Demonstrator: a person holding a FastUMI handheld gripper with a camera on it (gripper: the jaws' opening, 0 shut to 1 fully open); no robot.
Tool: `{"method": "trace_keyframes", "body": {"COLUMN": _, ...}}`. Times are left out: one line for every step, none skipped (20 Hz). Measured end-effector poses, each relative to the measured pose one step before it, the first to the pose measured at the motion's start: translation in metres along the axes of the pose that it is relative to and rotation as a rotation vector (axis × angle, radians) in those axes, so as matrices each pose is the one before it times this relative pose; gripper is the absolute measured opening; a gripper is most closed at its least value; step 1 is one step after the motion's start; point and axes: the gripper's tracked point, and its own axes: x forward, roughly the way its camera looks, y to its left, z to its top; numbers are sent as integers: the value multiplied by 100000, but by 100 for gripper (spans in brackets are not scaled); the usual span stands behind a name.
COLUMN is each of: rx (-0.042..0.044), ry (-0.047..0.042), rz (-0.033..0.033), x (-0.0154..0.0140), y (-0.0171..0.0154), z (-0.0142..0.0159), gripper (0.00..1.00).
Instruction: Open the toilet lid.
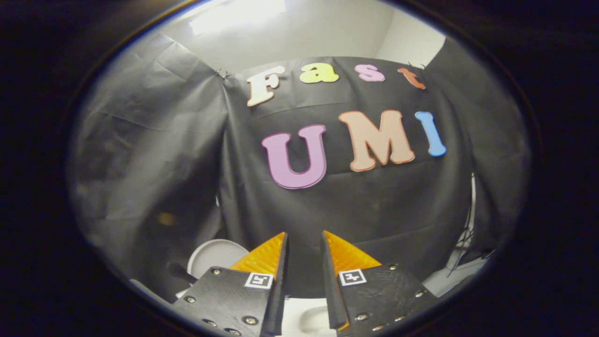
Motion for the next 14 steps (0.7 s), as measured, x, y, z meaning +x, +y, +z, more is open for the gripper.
{"method": "trace_keyframes", "body": {"rx": -2369, "ry": 1031, "rz": -4179, "x": -814, "y": -2938, "z": -166, "gripper": 37}}
{"method": "trace_keyframes", "body": {"rx": -546, "ry": 992, "rz": -4151, "x": -694, "y": -2801, "z": -304, "gripper": 38}}
{"method": "trace_keyframes", "body": {"rx": -120, "ry": 306, "rz": -2136, "x": -758, "y": -2233, "z": -278, "gripper": 39}}
{"method": "trace_keyframes", "body": {"rx": -1170, "ry": 365, "rz": -2213, "x": -801, "y": -1902, "z": -434, "gripper": 40}}
{"method": "trace_keyframes", "body": {"rx": -1549, "ry": 856, "rz": -2588, "x": -566, "y": -2100, "z": -675, "gripper": 41}}
{"method": "trace_keyframes", "body": {"rx": -1684, "ry": 1565, "rz": -1742, "x": -670, "y": -1734, "z": -769, "gripper": 41}}
{"method": "trace_keyframes", "body": {"rx": -1455, "ry": 1181, "rz": -1335, "x": -636, "y": -1505, "z": -825, "gripper": 41}}
{"method": "trace_keyframes", "body": {"rx": -290, "ry": 924, "rz": -974, "x": -435, "y": -1270, "z": -726, "gripper": 41}}
{"method": "trace_keyframes", "body": {"rx": 187, "ry": 691, "rz": -817, "x": -379, "y": -1047, "z": -715, "gripper": 41}}
{"method": "trace_keyframes", "body": {"rx": 61, "ry": 555, "rz": -2123, "x": -531, "y": -1187, "z": -841, "gripper": 41}}
{"method": "trace_keyframes", "body": {"rx": 786, "ry": 104, "rz": -3489, "x": -332, "y": -1296, "z": -834, "gripper": 41}}
{"method": "trace_keyframes", "body": {"rx": 1716, "ry": 134, "rz": -2804, "x": -391, "y": -1171, "z": -706, "gripper": 41}}
{"method": "trace_keyframes", "body": {"rx": 1703, "ry": -13, "rz": -2421, "x": -357, "y": -785, "z": -752, "gripper": 41}}
{"method": "trace_keyframes", "body": {"rx": 1230, "ry": 392, "rz": -2270, "x": -479, "y": -688, "z": -800, "gripper": 41}}
